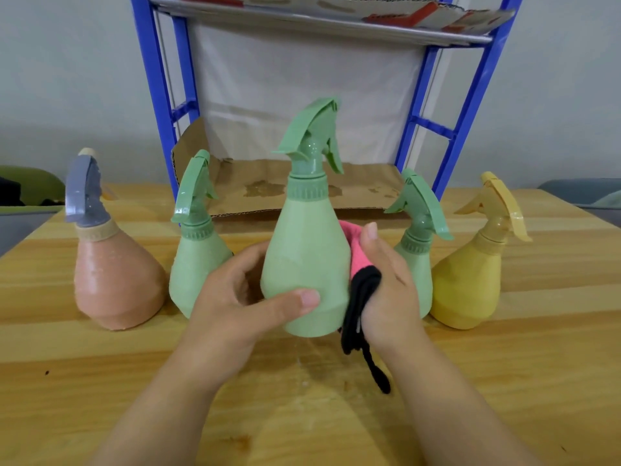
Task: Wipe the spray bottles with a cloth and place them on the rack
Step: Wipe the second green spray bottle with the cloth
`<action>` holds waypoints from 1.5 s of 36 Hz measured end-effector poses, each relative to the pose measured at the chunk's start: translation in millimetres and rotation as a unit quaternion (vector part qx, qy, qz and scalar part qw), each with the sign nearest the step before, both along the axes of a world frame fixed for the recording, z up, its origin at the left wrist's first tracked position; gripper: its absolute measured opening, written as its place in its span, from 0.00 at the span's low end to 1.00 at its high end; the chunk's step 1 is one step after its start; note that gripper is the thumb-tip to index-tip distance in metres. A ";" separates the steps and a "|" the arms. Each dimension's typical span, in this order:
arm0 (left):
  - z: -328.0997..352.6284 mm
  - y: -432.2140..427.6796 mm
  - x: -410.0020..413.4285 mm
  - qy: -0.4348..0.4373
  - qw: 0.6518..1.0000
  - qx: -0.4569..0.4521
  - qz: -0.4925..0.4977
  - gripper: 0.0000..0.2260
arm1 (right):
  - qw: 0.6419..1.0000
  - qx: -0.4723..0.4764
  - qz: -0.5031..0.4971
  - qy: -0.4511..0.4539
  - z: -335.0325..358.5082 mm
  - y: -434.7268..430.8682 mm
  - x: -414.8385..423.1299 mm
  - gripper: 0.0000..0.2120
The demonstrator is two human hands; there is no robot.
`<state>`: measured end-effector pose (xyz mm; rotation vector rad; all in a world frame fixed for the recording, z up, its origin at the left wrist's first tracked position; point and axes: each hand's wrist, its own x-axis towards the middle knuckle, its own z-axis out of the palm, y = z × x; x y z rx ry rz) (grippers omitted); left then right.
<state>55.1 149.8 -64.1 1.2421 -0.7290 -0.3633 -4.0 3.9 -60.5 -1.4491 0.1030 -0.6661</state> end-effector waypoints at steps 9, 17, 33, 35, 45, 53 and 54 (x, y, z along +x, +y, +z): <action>-14.2 -7.9 0.8 -0.019 0.989 0.080 0.123 0.34 | 0.953 -0.272 -0.130 0.033 -11.0 -6.4 -27.1 0.14; -20.6 -14.7 -0.6 -0.026 0.977 0.152 0.149 0.28 | 0.938 -0.284 -0.198 -0.018 -21.8 -12.6 -46.6 0.10; -33.3 -34.8 -5.8 -0.123 0.938 0.279 0.165 0.36 | 0.935 -0.296 -0.194 -0.001 -23.8 -13.5 -47.4 0.07; -31.7 -34.1 -7.3 -0.130 0.936 0.282 0.166 0.34 | 0.934 -0.295 -0.199 0.003 -23.8 -14.3 -46.9 0.07; -29.6 -28.5 -3.7 -0.111 0.938 0.254 0.206 0.23 | 0.932 -0.294 -0.208 0.031 -26.2 -15.5 -44.2 0.09; -28.8 -40.8 -4.6 -0.254 0.895 0.281 0.235 0.25 | 0.930 -0.300 -0.210 0.038 -27.1 -13.7 -43.4 0.10; -28.7 -40.3 -4.2 -0.266 0.892 0.283 0.233 0.25 | 0.929 -0.302 -0.210 0.040 -27.4 -13.4 -43.1 0.11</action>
